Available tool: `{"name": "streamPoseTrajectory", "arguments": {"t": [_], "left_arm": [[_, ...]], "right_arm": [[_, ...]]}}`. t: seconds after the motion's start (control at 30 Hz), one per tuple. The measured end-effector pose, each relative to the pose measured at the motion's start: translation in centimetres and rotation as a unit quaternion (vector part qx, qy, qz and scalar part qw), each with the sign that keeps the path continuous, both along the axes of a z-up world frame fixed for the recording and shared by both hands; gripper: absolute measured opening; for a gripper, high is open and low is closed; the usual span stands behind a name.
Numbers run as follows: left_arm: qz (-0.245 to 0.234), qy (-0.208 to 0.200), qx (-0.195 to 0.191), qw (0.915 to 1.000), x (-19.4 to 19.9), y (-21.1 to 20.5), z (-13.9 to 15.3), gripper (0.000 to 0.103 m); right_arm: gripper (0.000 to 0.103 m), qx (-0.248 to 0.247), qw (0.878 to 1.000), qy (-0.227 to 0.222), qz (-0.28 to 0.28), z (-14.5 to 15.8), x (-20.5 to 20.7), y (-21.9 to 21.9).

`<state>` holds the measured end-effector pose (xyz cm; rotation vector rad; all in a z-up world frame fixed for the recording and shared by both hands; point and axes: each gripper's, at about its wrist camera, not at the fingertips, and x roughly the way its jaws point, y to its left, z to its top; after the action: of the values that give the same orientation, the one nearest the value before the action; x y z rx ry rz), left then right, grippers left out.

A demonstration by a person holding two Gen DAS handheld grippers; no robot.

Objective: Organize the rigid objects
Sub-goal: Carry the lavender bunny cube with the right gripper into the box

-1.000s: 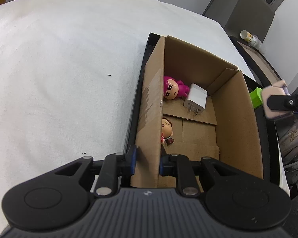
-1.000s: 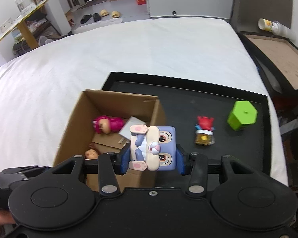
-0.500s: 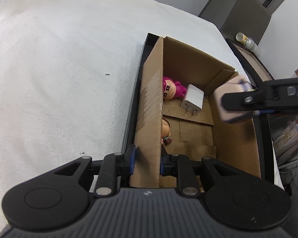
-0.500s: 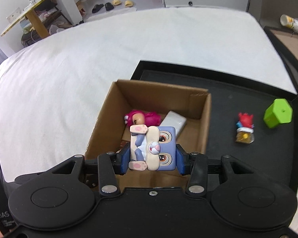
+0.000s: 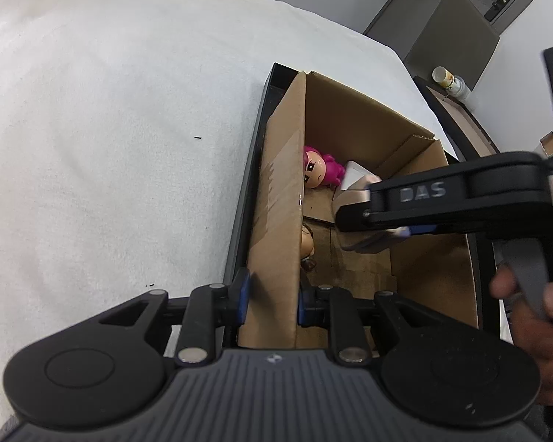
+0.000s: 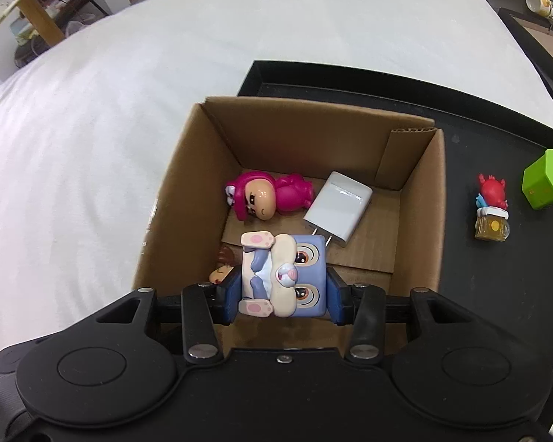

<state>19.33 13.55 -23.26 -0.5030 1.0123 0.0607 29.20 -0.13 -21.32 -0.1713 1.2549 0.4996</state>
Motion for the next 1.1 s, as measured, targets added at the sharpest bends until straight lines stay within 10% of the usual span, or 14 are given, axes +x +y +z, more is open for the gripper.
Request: {"name": "streamPoseTrajectory", "arguments": {"t": [0.57,1.1], "left_arm": [[-0.005,-0.013,-0.018,0.9997,-0.5,0.9,-0.3,0.024],[-0.009,-0.011,-0.014,0.9998,-0.3,0.7,-0.2,0.024]], "right_arm": [[0.045,-0.009,1.000,0.007,-0.029,-0.9,0.1,0.3],[0.026,-0.003,1.000,0.017,-0.006,0.1,-0.2,0.2]]}}
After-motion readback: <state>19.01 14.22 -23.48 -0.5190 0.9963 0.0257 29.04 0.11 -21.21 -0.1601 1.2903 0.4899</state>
